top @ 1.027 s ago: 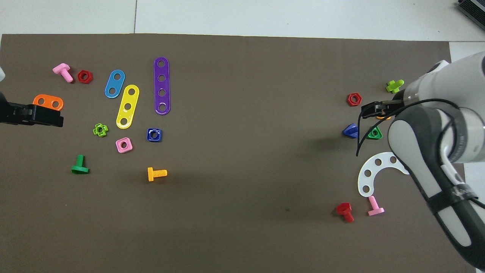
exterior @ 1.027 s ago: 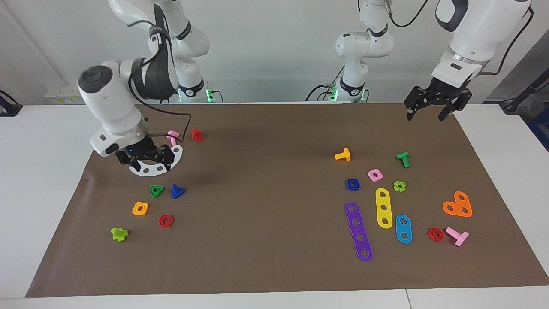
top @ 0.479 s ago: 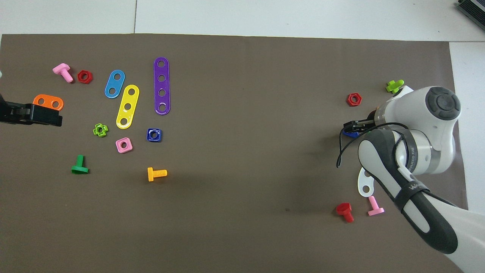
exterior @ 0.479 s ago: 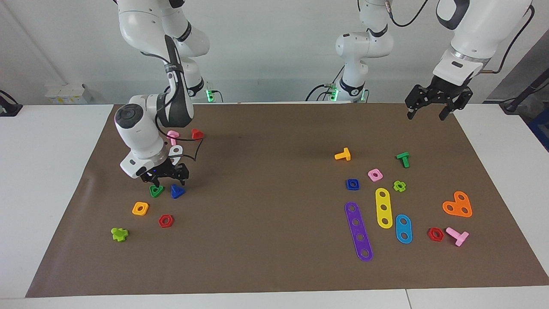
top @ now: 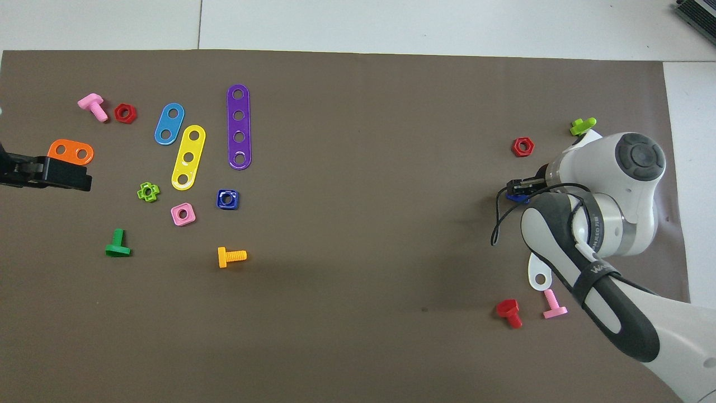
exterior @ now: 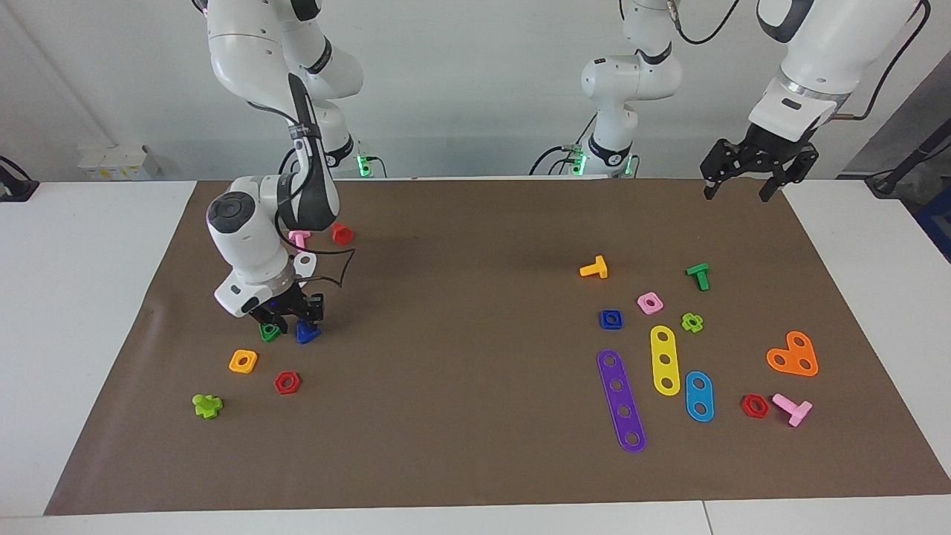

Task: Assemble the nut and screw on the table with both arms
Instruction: 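Reach the right gripper down and grasp the blue screw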

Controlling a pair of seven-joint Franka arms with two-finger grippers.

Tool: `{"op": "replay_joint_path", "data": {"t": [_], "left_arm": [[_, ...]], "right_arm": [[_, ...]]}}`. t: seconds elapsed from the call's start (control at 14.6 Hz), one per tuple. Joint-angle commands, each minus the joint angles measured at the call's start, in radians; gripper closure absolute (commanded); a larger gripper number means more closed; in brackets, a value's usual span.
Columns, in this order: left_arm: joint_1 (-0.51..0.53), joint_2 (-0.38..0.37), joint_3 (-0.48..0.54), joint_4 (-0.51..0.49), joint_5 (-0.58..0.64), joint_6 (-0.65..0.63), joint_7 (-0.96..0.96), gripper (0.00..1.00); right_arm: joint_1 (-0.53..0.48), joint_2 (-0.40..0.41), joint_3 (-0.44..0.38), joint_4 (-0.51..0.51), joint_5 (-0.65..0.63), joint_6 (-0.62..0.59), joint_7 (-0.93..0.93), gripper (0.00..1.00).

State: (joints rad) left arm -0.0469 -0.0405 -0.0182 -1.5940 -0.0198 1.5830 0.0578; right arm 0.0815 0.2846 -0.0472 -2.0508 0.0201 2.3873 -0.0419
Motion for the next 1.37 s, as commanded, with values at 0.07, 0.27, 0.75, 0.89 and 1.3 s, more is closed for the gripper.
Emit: {"op": "replay_joint_path", "data": {"t": [0.07, 0.27, 0.75, 0.89, 1.3], "left_arm": [[0.004, -0.006, -0.002, -0.018, -0.002, 0.018, -0.010, 0.00], [0.009, -0.009, 0.004, -0.029, -0.002, 0.022, -0.007, 0.00], [0.007, -0.019, 0.007, -0.050, 0.000, 0.020, -0.010, 0.00], [-0.004, -0.024, 0.006, -0.053, 0.000, 0.020, -0.006, 0.00], [-0.004, -0.055, 0.004, -0.135, -0.002, 0.103, -0.016, 0.00]], "right_arm": [[0.012, 0.005, 0.004, -0.009, 0.029, 0.029, -0.035, 0.52], [0.012, 0.007, 0.004, -0.009, 0.031, 0.029, -0.035, 0.56], [0.004, 0.007, 0.004, -0.006, 0.031, 0.026, -0.038, 0.60], [0.003, 0.007, 0.004, -0.006, 0.031, 0.026, -0.038, 0.68], [0.003, 0.005, 0.004, -0.003, 0.041, 0.021, -0.024, 1.00]]}}
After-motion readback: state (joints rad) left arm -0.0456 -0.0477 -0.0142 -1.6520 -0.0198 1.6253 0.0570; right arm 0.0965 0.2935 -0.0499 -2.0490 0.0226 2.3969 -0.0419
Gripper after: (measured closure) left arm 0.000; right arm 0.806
